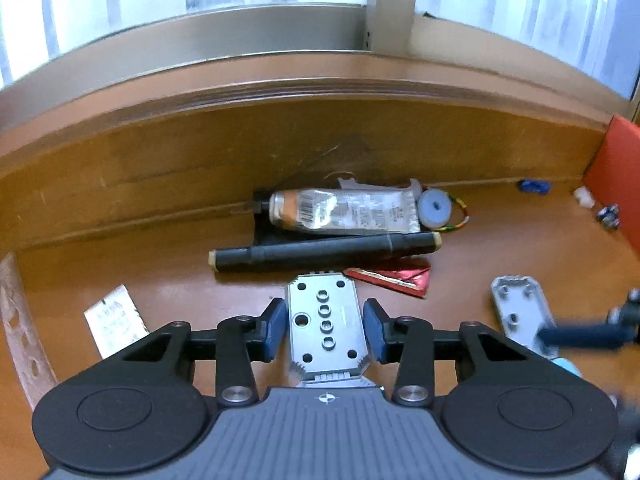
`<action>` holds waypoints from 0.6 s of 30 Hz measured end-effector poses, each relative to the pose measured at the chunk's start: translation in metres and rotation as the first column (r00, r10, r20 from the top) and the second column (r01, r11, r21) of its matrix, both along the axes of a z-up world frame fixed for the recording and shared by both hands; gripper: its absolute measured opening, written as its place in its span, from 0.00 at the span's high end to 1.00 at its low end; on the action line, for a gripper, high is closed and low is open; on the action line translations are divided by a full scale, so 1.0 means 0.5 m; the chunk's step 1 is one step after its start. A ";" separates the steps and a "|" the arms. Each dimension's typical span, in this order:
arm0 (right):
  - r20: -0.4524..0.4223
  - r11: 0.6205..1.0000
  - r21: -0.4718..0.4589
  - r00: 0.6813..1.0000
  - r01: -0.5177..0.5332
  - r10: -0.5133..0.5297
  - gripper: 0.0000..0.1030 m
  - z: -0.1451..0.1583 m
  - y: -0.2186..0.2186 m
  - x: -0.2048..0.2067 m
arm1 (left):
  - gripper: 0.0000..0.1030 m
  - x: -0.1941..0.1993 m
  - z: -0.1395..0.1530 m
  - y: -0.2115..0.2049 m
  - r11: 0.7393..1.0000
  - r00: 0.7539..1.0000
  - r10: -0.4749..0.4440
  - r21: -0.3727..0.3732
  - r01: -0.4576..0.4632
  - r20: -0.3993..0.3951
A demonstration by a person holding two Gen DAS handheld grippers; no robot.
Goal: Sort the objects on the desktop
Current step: 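Grasp a grey perforated metal plate with the left tool while the right tool grasps another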
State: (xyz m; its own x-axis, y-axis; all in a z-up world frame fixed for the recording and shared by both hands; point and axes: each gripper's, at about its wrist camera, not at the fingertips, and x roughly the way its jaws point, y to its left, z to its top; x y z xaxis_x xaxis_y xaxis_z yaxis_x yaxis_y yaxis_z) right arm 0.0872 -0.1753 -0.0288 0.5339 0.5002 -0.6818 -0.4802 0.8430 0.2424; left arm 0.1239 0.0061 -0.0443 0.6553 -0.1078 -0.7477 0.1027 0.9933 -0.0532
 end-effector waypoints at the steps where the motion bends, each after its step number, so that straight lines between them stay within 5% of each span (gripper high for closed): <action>1: 0.010 0.999 -0.018 0.999 0.037 -0.037 0.47 -0.002 -0.002 0.003 | 0.59 -0.003 0.002 0.003 1.000 1.000 -0.001 -0.015 0.001 0.001; 7: 0.080 0.959 -0.115 0.964 0.260 -0.252 0.44 -0.017 -0.011 0.022 | 0.60 -0.033 0.033 0.007 0.999 0.998 -0.015 -0.039 0.017 0.053; 14: 0.073 0.928 -0.185 0.946 0.324 -0.315 0.30 -0.043 0.032 0.047 | 0.60 -0.061 0.079 0.021 0.996 0.992 -0.021 -0.086 0.032 0.125; 17: 0.096 0.928 -0.197 0.948 0.316 -0.303 0.43 -0.049 0.042 0.044 | 0.60 -0.073 0.096 0.021 0.994 0.987 -0.030 -0.098 0.046 0.158; 18: 0.102 0.930 -0.193 0.949 0.313 -0.298 0.54 -0.048 0.044 0.041 | 0.60 -0.077 0.102 0.021 0.994 0.985 -0.034 -0.101 0.052 0.169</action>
State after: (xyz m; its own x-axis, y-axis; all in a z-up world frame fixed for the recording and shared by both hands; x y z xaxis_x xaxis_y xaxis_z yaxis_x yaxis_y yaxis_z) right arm 0.1079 -0.1534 -0.0526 0.6883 0.1596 -0.7077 -0.2012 0.9792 0.0252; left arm 0.0854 0.0165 0.0068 0.7628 -0.2103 -0.6115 0.1613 0.9776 -0.1350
